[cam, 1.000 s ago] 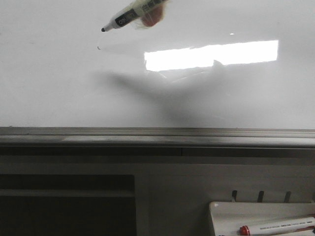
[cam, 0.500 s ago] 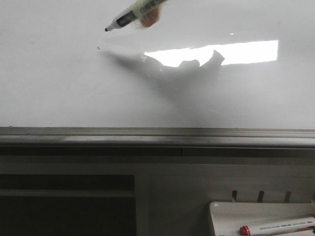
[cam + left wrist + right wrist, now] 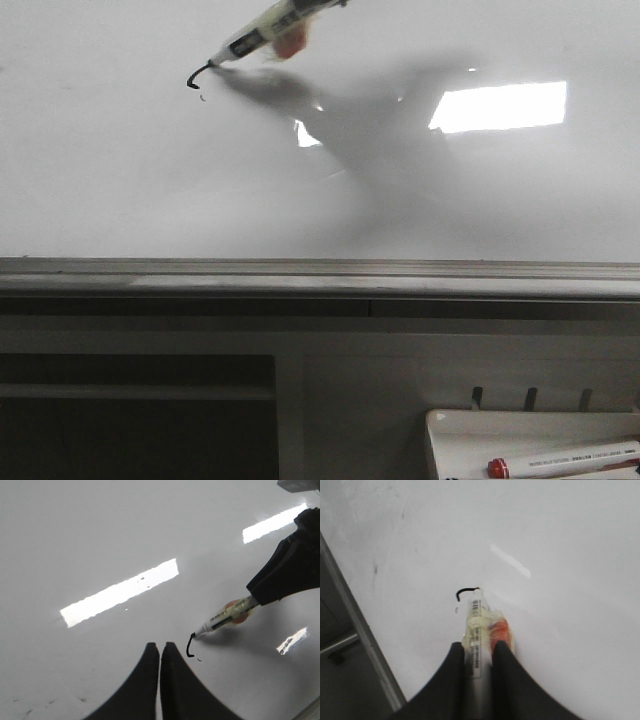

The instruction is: Write number 2 on whiteboard

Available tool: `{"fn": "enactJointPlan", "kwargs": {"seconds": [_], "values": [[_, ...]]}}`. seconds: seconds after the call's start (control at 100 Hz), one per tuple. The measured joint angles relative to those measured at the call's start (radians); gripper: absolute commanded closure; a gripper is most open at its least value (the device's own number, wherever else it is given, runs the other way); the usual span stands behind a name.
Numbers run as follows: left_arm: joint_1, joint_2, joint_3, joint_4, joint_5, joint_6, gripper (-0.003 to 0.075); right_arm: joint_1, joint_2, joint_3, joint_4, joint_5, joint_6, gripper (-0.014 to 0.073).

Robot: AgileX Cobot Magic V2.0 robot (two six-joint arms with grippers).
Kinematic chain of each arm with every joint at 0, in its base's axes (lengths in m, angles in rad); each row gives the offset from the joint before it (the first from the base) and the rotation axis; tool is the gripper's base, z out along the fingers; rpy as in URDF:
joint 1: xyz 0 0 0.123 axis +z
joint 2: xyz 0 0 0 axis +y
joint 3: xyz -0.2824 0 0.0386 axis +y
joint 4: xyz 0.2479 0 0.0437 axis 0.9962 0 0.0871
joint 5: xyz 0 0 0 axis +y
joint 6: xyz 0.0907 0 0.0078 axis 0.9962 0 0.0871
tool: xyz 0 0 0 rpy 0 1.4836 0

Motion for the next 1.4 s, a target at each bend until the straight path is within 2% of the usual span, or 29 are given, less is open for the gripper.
{"fn": "enactJointPlan", "kwargs": {"seconds": [0.3, 0.6, 0.73, 0.87, 1.11, 1.3, 1.37, 1.4], "values": [[0.000, 0.000, 0.000, 0.000, -0.002, 0.000, 0.0741, -0.031, -0.088, 0.151, 0.014, 0.015, 0.047, 0.0641], [0.000, 0.000, 0.000, -0.001, -0.002, 0.000, 0.0741, 0.100, 0.060, 0.096, 0.041, 0.019, 0.051, 0.0641], [0.000, 0.000, 0.000, -0.001, -0.002, 0.000, 0.0741, 0.108, 0.069, 0.091, 0.041, 0.017, 0.051, 0.0641], [0.000, 0.000, 0.000, -0.001, -0.002, 0.000, 0.0741, 0.067, -0.001, 0.159, 0.041, 0.017, 0.051, 0.0641], [0.000, 0.000, 0.000, -0.001, 0.003, 0.000, 0.0741, -0.075, -0.191, 0.318, 0.037, 0.058, 0.071, 0.0641], [0.000, 0.000, 0.000, 0.026, 0.037, 0.000, 0.0739, -0.081, -0.229, 0.322, 0.010, 0.123, 0.078, 0.0641], [0.000, 0.002, 0.000, 0.072, 0.028, 0.000, 0.0691, -0.055, -0.233, 0.301, 0.005, 0.153, 0.078, 0.0641], [0.000, 0.004, 0.000, 0.103, 0.021, 0.000, 0.0627, -0.041, -0.235, 0.290, 0.003, 0.162, 0.080, 0.0641]]}}
